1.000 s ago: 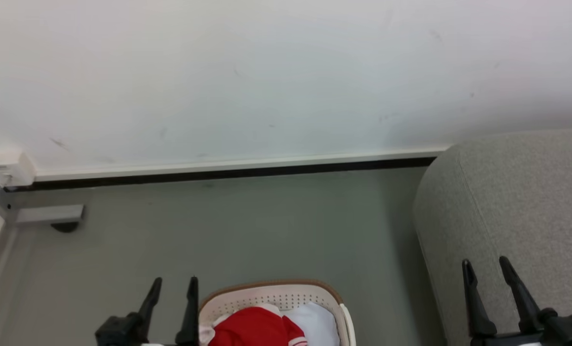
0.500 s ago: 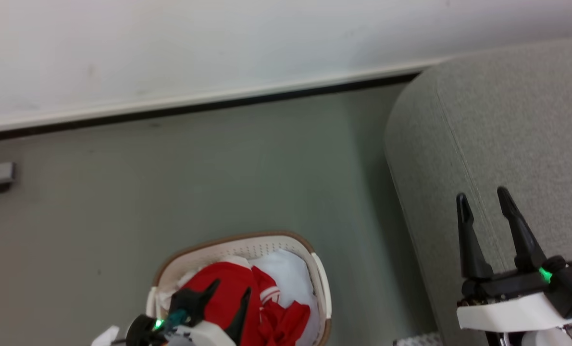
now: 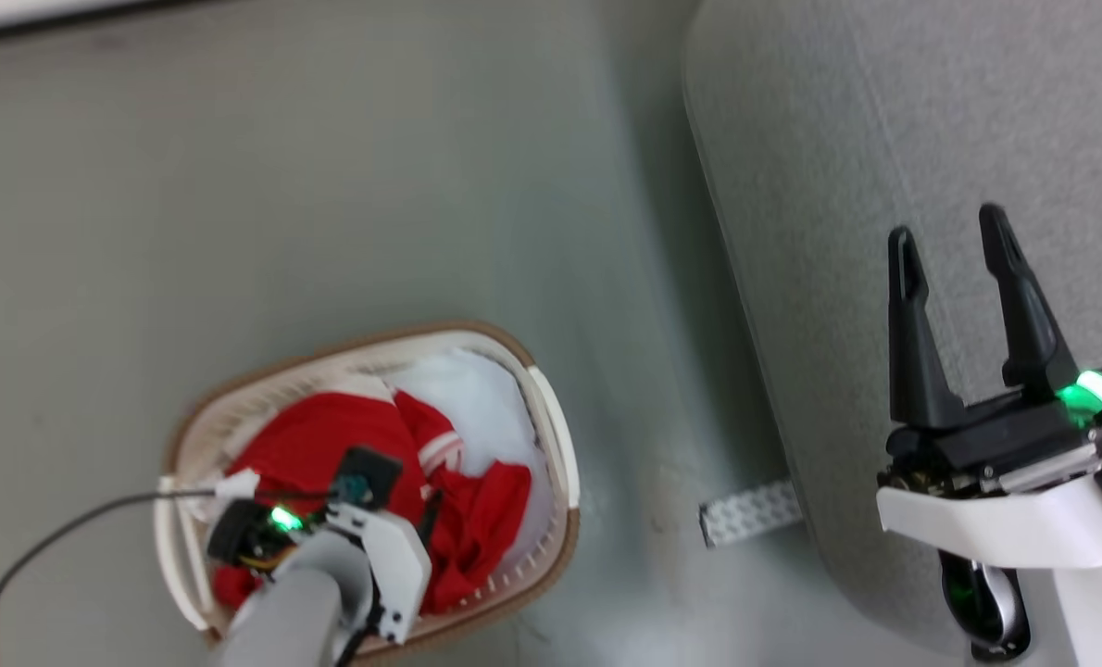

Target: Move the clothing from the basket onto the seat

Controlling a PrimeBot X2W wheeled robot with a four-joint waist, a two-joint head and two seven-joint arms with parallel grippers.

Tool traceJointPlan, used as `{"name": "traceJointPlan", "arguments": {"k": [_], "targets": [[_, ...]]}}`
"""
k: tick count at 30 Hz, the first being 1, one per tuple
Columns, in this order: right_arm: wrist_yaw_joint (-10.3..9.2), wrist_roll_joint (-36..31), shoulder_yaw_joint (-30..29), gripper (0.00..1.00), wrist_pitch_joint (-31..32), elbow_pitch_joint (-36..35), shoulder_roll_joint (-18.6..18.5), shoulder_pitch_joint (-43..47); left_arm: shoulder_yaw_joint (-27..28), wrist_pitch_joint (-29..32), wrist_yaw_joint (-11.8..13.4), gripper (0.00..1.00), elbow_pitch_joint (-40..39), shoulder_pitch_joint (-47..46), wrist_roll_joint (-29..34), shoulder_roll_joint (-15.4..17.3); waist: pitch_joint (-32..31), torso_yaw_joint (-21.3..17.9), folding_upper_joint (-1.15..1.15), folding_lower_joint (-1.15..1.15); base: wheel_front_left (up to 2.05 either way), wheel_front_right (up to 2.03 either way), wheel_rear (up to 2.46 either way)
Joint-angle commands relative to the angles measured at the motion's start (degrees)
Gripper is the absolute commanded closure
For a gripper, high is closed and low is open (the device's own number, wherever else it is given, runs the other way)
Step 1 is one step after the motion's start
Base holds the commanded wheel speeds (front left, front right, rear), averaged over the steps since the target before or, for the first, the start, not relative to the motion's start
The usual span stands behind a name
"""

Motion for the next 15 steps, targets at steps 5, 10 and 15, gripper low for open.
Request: {"name": "traceJointPlan", "arguments": {"k": [5, 10, 15], "targets": [[-0.12, 0.7, 0.6, 0.00, 0.0, -1.7, 0.0, -3.2, -1.3, 1.8, 0.0, 0.00, 3.5, -4.4, 1.8, 1.7, 9.3, -3.6, 0.00, -0.02, 0.00, 0.00, 0.00], [-0.12, 1.2, 1.0, 0.00, 0.0, -3.4, 0.0, -4.8, -2.9, 3.6, 0.3, 0.00, 6.8, -8.4, 3.1, 3.1, 13.6, -4.4, 0.00, -0.02, 0.00, 0.00, 0.00], [-0.12, 0.9, 1.3, 0.00, 0.0, -4.3, 0.0, -5.1, -3.9, 3.7, 0.0, 0.00, 9.5, -10.4, 3.2, 3.6, 16.2, -5.0, 0.00, -0.02, 0.00, 0.00, 0.00]]}}
